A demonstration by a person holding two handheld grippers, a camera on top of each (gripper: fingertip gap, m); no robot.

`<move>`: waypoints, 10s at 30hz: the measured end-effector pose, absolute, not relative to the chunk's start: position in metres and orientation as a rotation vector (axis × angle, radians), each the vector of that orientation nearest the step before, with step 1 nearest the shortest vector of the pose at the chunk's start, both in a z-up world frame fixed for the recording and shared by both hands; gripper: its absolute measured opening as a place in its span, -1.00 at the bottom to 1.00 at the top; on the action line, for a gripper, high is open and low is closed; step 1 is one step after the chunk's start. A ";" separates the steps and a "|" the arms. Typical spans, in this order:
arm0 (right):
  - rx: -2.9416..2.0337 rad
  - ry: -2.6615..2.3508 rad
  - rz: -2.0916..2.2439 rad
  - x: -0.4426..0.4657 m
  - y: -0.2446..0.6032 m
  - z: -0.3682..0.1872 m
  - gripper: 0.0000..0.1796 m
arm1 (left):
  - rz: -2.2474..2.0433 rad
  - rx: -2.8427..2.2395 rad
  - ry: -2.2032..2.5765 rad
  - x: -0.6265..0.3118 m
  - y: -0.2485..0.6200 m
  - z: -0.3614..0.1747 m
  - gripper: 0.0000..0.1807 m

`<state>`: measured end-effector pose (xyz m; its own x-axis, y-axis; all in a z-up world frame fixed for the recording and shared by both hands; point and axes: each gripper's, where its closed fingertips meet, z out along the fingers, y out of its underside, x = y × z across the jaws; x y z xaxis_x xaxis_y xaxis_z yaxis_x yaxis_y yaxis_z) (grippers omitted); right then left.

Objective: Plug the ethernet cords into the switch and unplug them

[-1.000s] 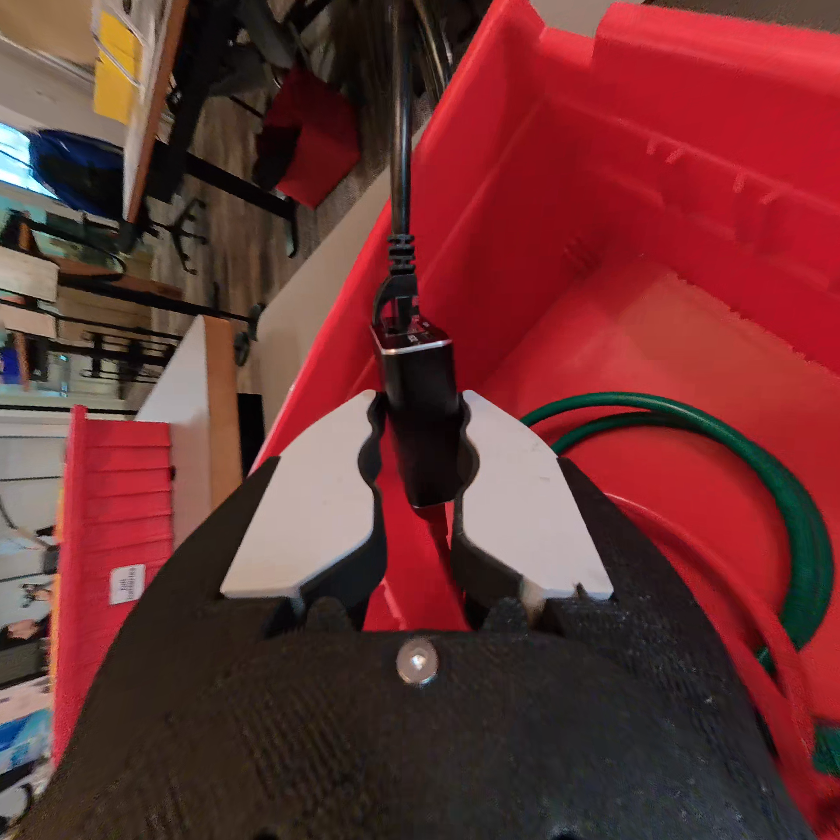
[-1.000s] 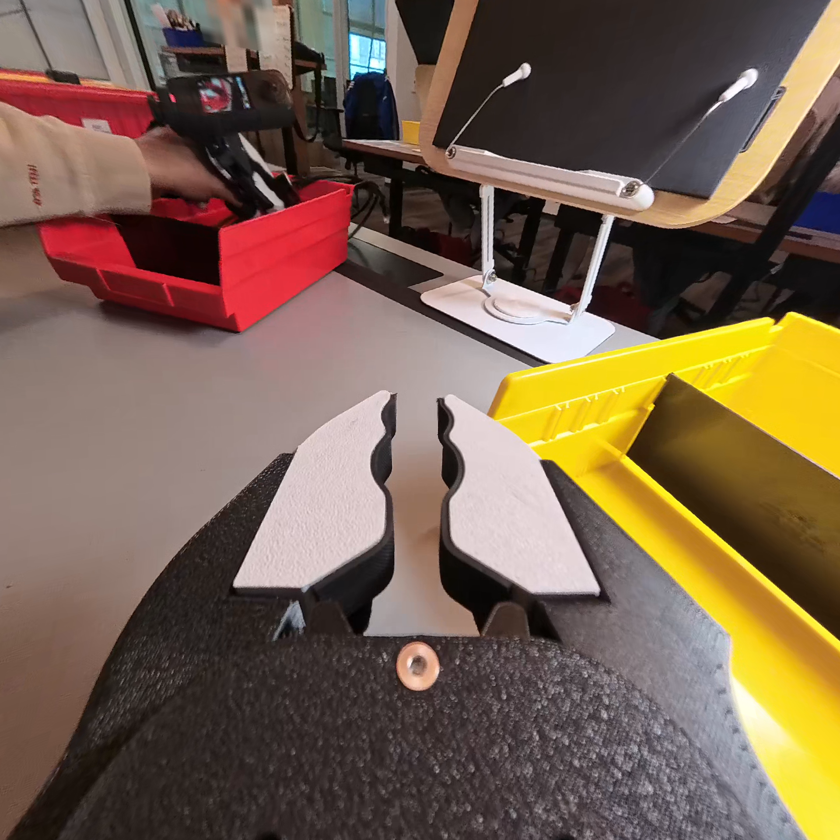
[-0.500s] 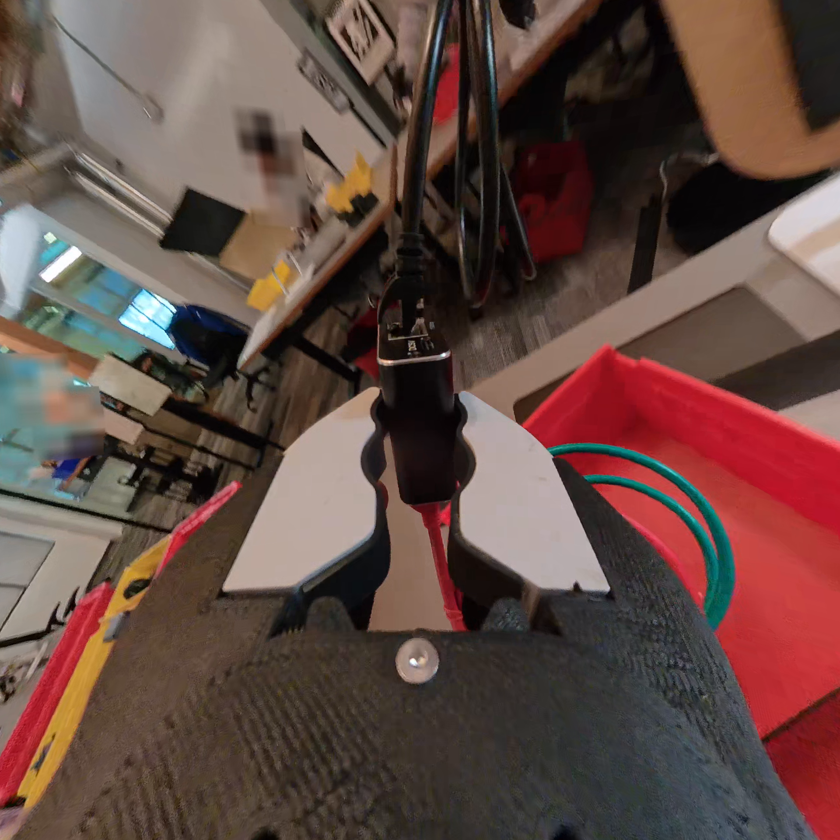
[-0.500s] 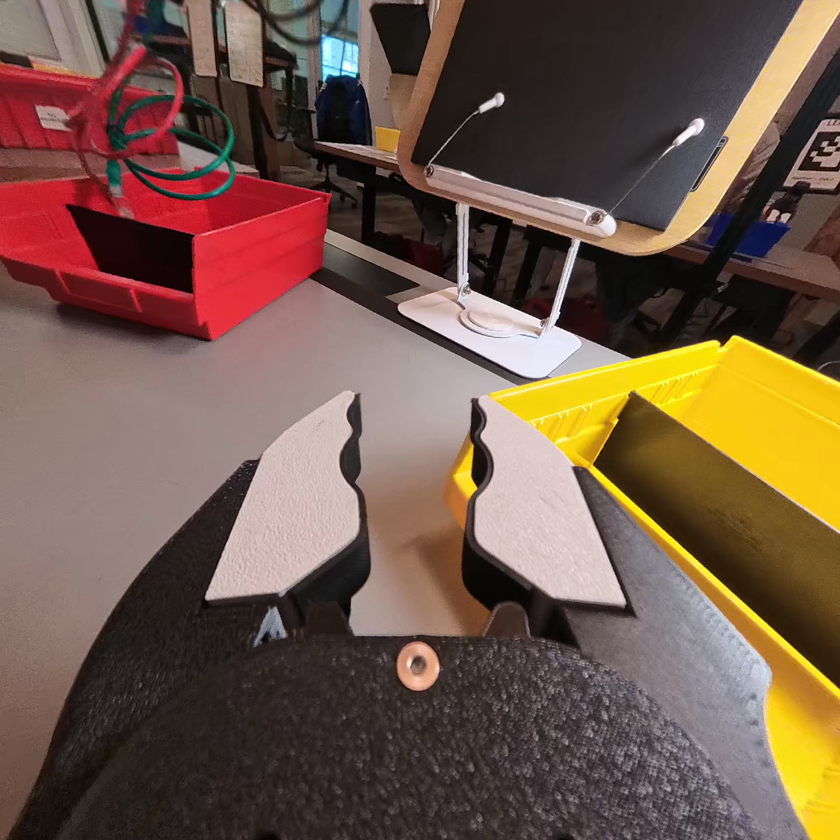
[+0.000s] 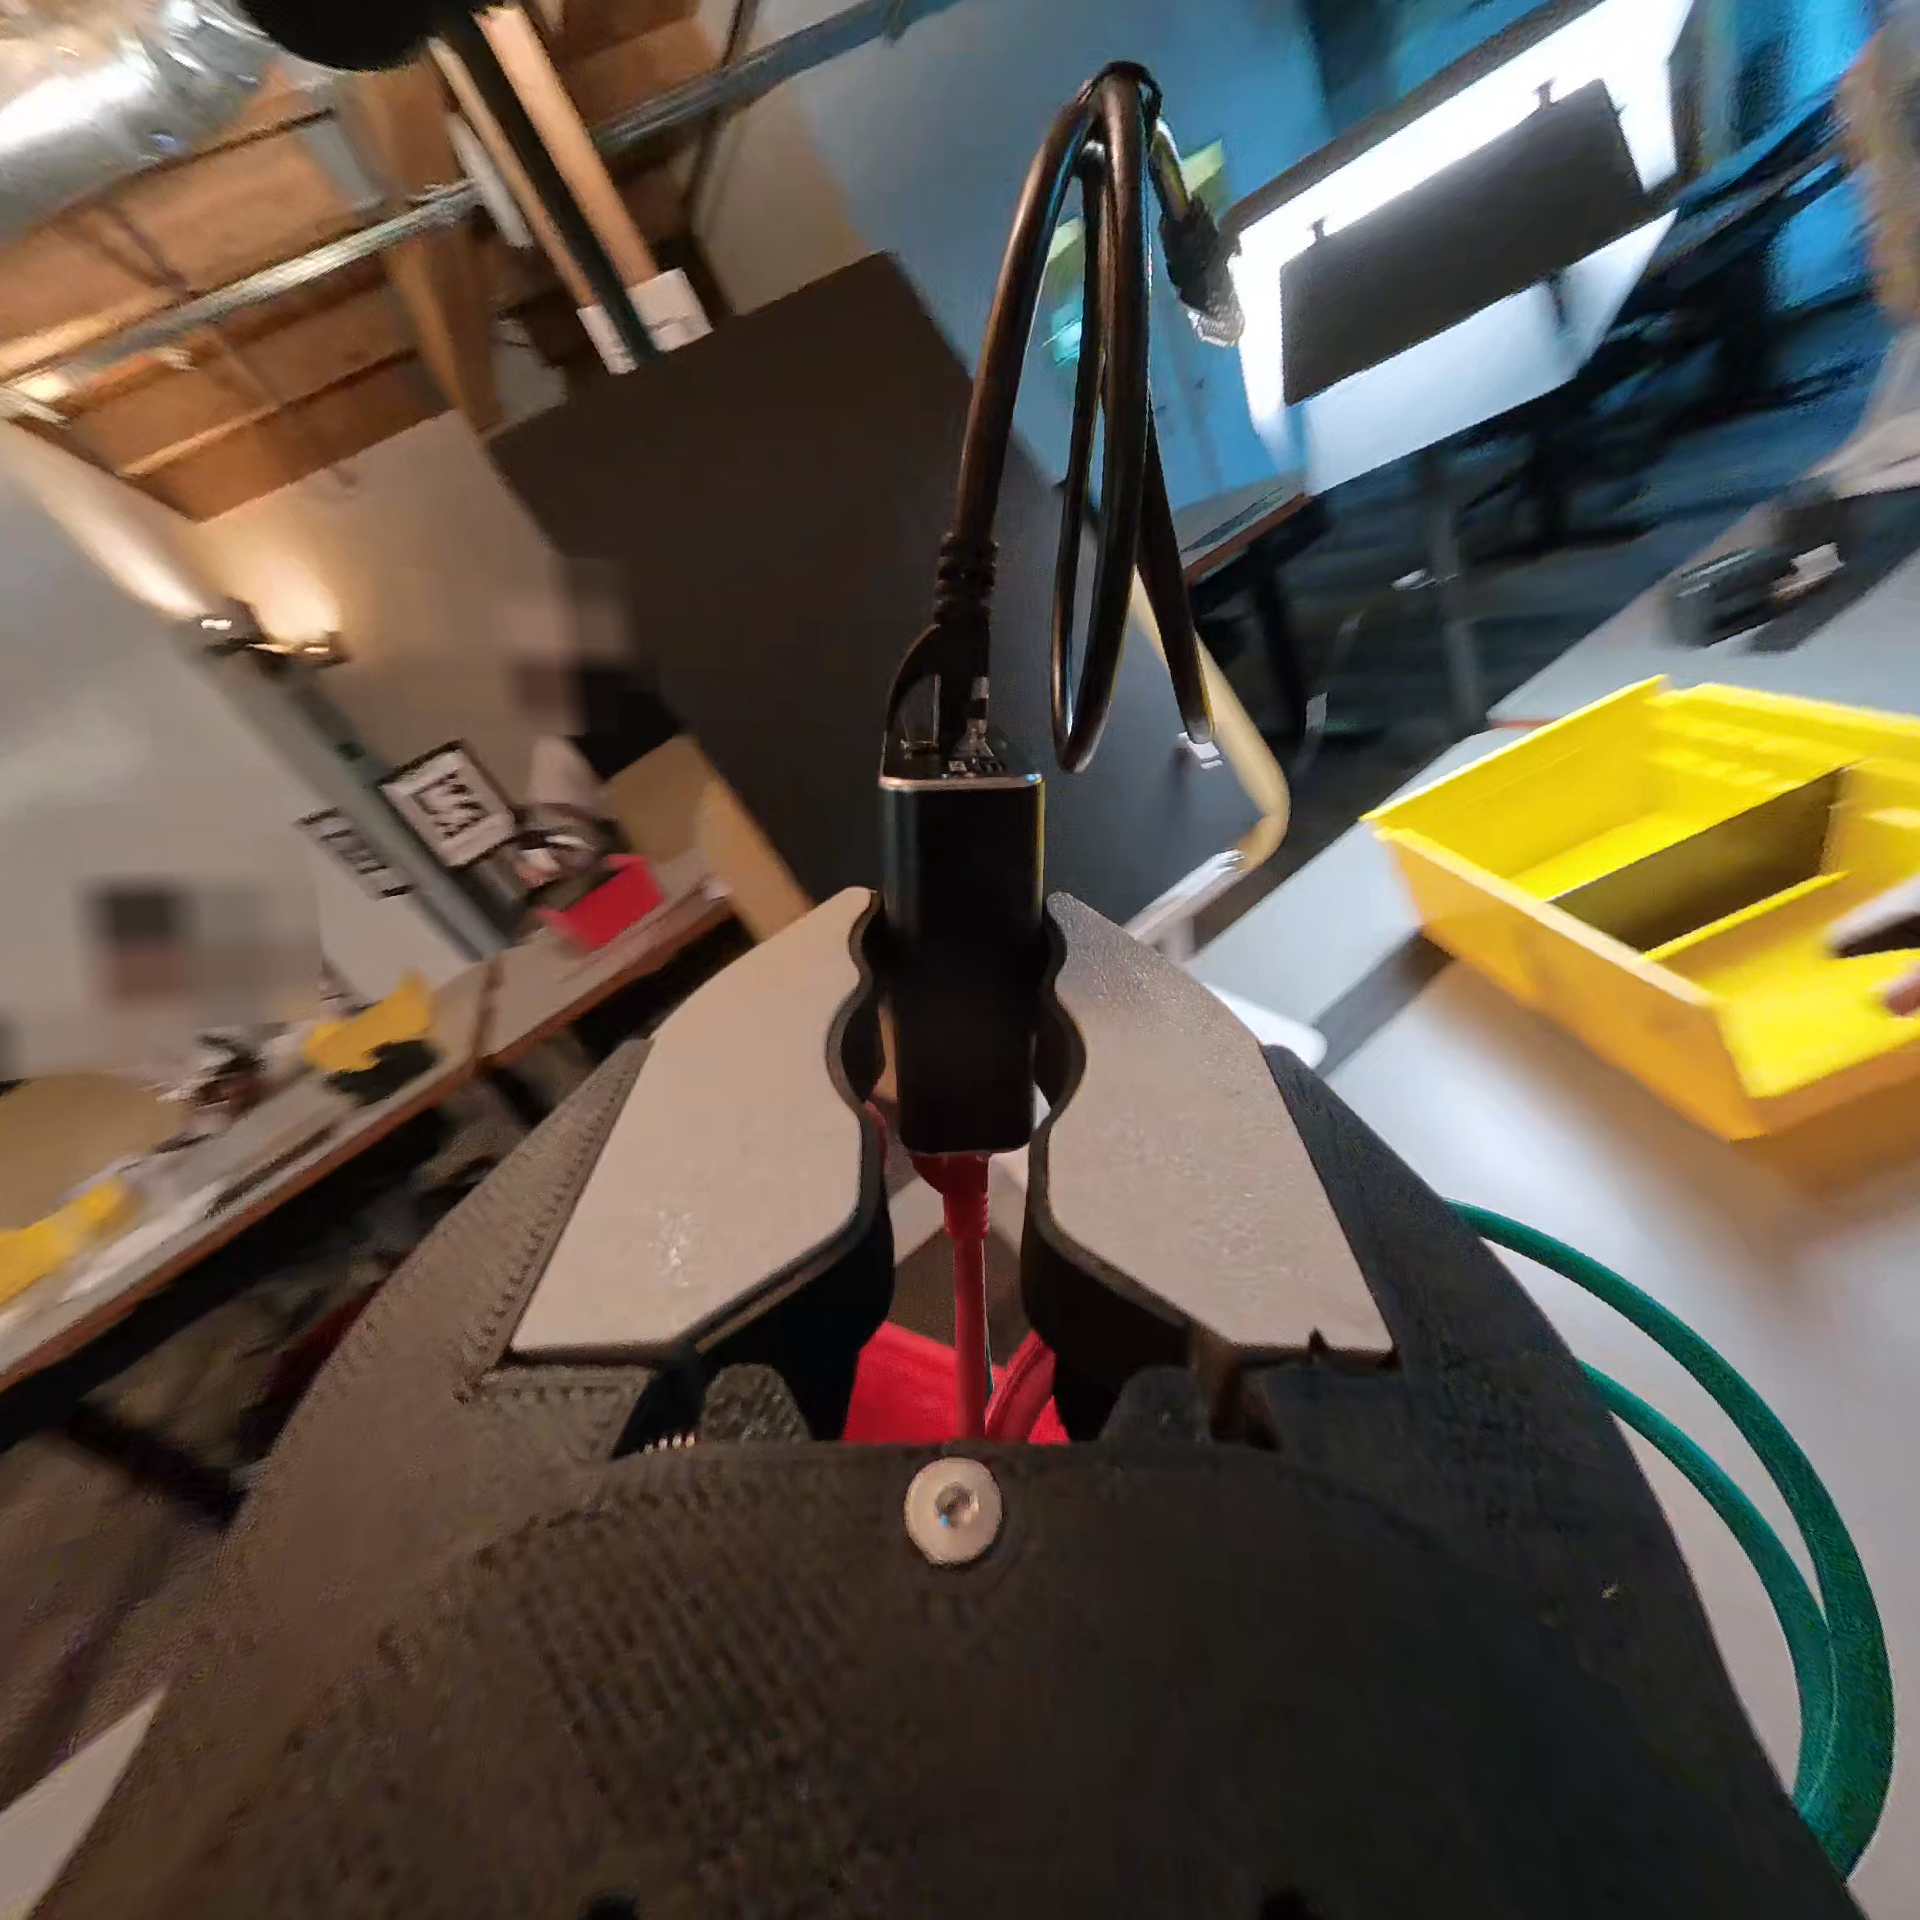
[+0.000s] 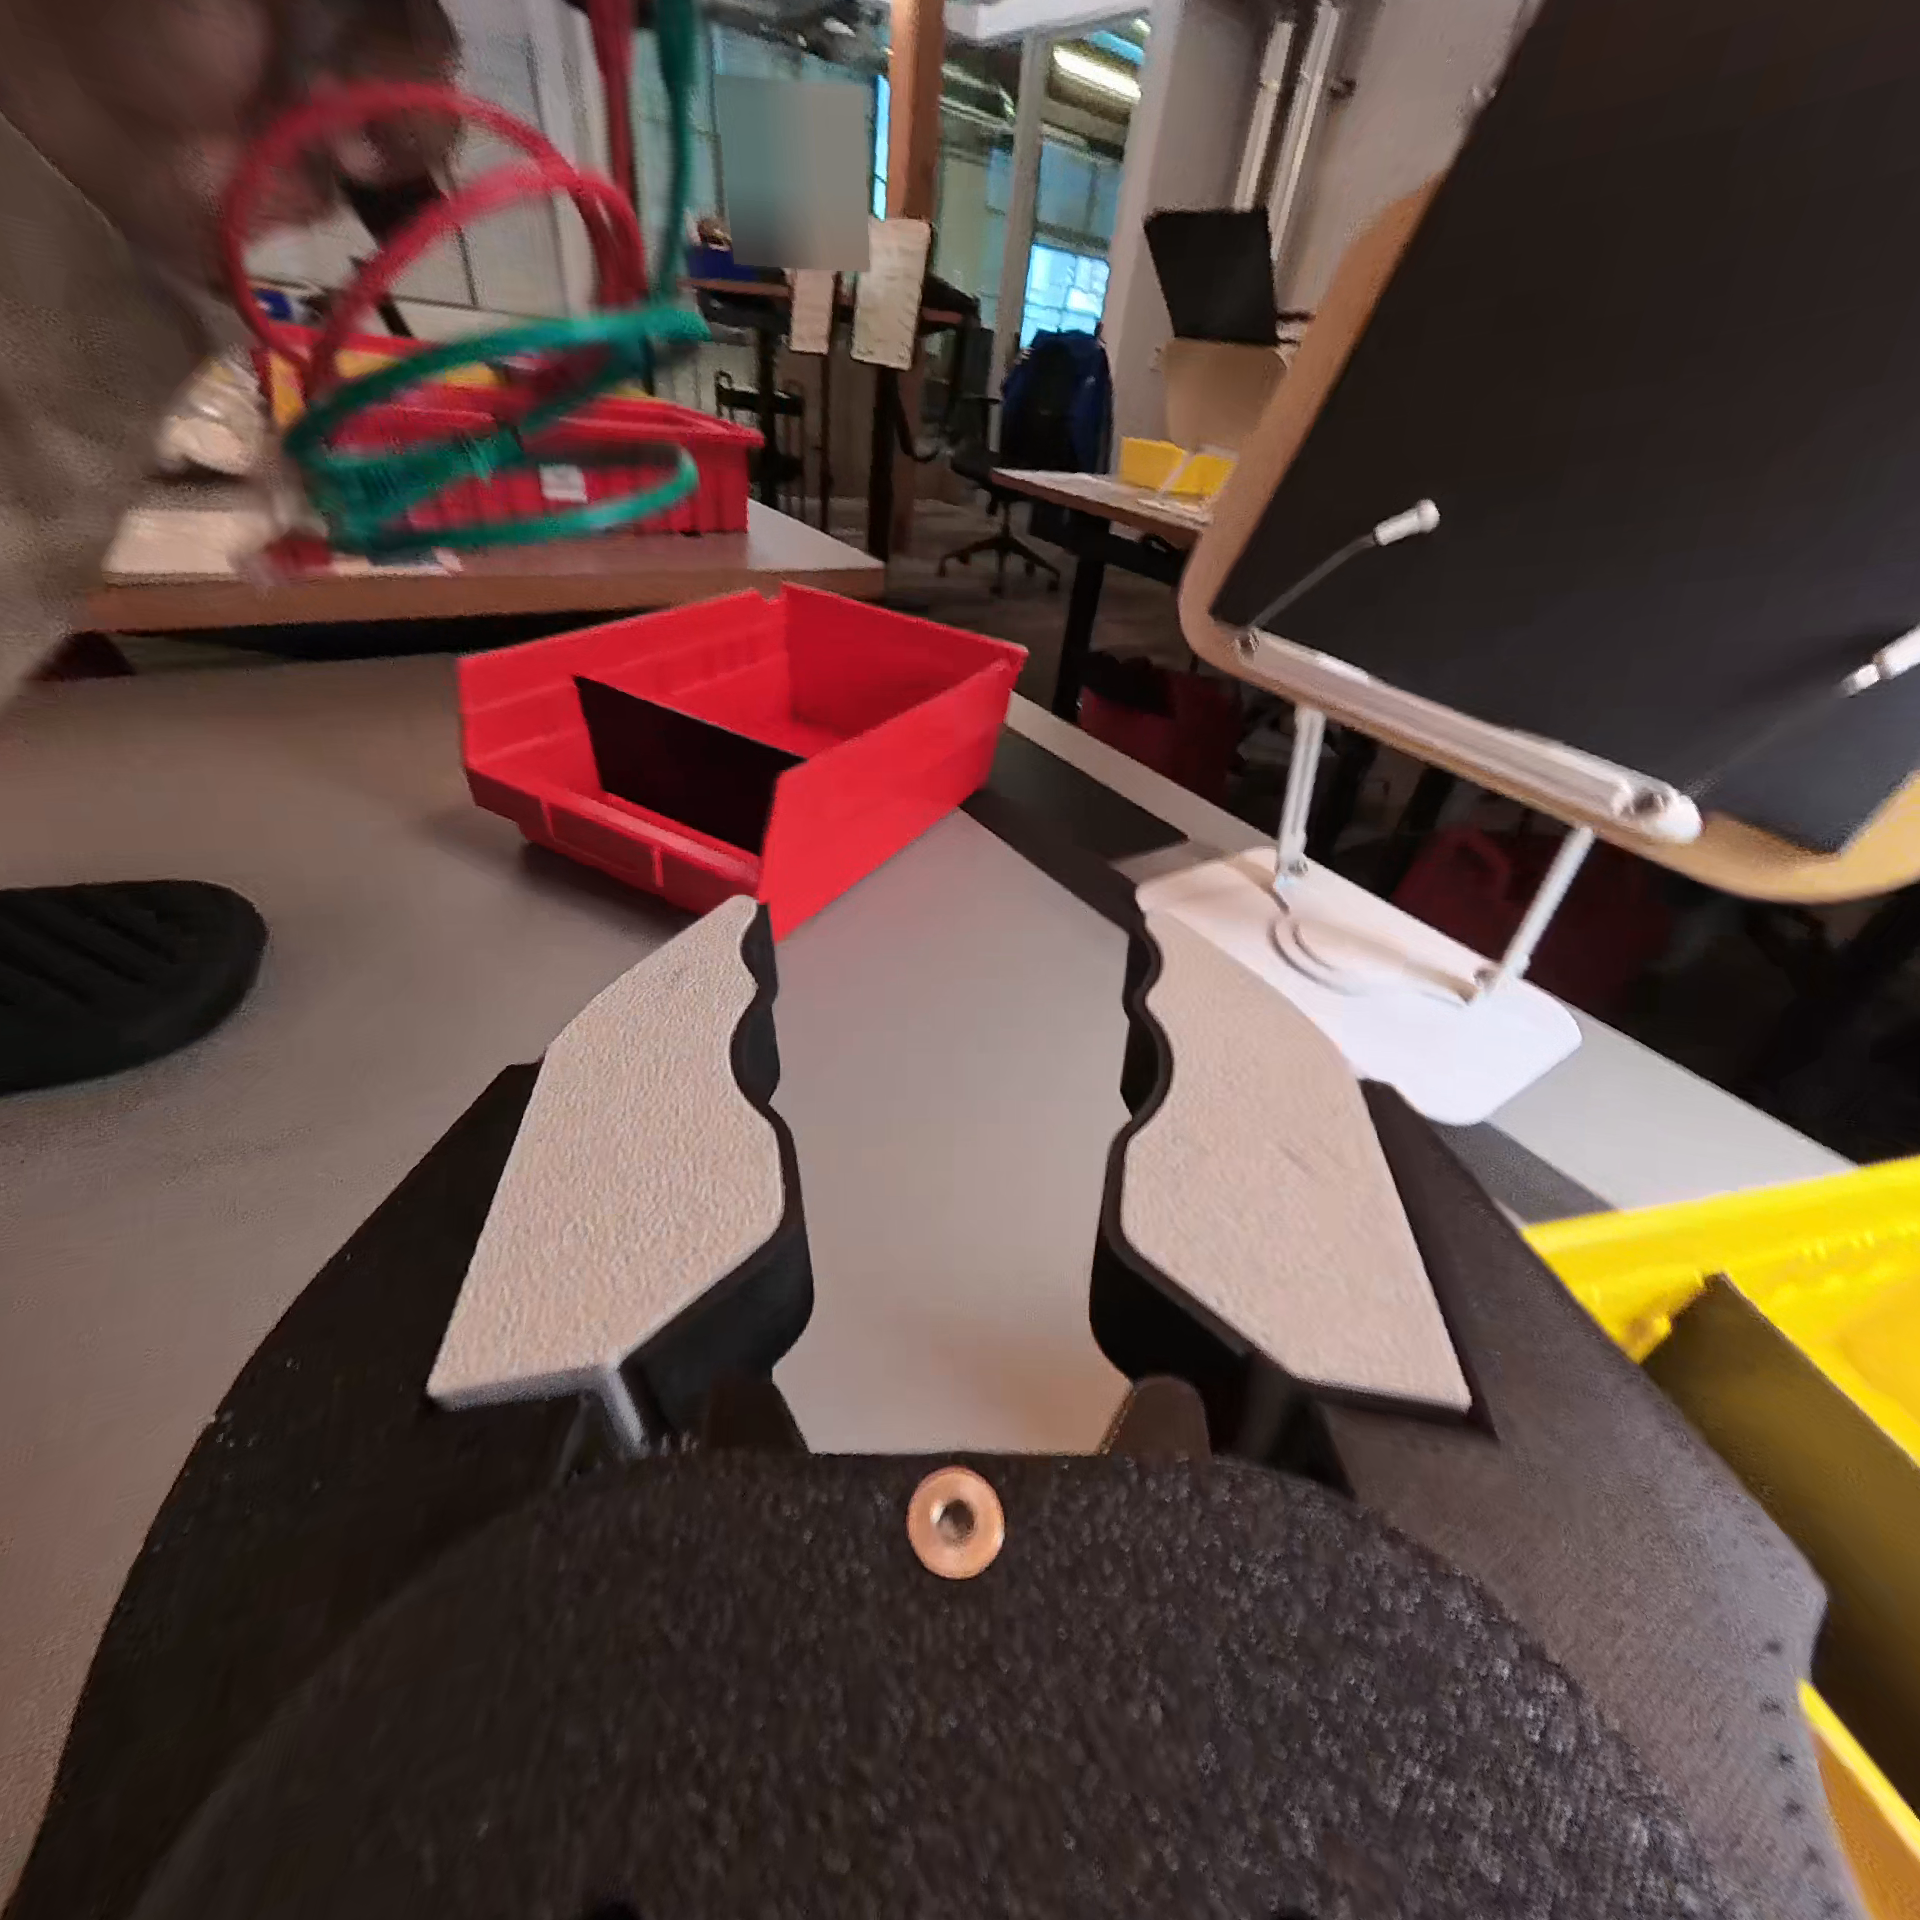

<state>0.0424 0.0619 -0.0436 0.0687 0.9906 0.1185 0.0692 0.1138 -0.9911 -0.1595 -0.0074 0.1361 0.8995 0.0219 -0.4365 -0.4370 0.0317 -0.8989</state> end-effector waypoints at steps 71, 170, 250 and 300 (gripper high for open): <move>-0.802 -1.474 1.441 0.001 -0.027 0.001 -0.71 | -1.015 -1.151 0.630 0.011 -0.023 0.037 -0.72; -0.943 -1.190 1.596 -0.006 -0.010 0.004 -0.85 | -0.812 -1.359 0.508 -0.004 0.001 0.031 -0.68; -1.040 -0.963 1.911 -0.013 -0.016 0.015 -0.79 | -0.973 -1.094 0.204 -0.015 0.000 0.059 -0.71; -1.068 -1.754 1.668 0.026 -0.015 -0.019 -0.83 | -0.844 -1.802 0.944 0.030 -0.024 -0.048 -0.71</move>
<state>0.0263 -0.0153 -0.0188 -0.5732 0.8030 -0.1630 0.2035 -0.0532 -0.9776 0.0296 -0.0237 -0.0481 0.4742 -0.8671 0.1527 -0.2483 -0.2980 -0.9217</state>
